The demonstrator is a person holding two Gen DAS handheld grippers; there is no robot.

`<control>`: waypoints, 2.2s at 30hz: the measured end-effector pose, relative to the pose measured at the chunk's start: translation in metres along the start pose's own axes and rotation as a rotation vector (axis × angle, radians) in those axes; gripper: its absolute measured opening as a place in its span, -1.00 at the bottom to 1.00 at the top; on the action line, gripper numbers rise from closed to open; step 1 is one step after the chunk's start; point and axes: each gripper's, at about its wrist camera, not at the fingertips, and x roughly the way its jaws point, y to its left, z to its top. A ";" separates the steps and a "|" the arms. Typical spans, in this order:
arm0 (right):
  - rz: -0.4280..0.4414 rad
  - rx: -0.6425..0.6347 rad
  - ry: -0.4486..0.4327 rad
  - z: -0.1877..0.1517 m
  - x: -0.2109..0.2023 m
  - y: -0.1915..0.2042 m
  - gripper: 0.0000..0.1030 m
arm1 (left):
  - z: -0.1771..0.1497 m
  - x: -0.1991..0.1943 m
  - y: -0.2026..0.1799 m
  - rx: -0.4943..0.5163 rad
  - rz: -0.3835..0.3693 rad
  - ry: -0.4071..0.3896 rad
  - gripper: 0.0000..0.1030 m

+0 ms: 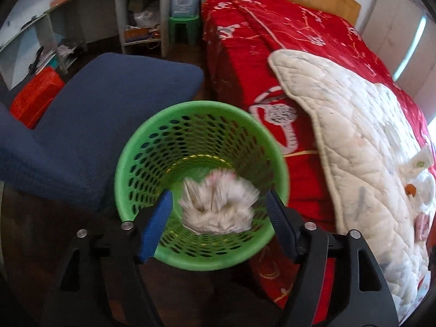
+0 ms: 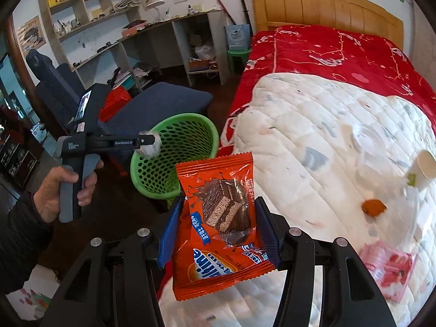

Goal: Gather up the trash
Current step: 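Carry tissue and orange wrapper to the green wastebasket and release both, then move the right tool to the bed and grasp the yogurt tub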

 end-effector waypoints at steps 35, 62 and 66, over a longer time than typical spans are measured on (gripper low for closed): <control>0.109 -0.061 -0.009 0.121 0.143 0.118 0.44 | -0.076 -0.048 0.079 -0.146 0.038 -0.049 0.59; -0.378 0.207 -0.065 -0.053 -0.045 -0.083 0.60 | -0.068 -0.075 -0.043 0.046 -0.096 -0.080 0.59; -0.423 0.319 -0.048 -0.076 -0.063 -0.135 0.60 | -0.066 -0.073 -0.063 0.076 -0.113 -0.072 0.59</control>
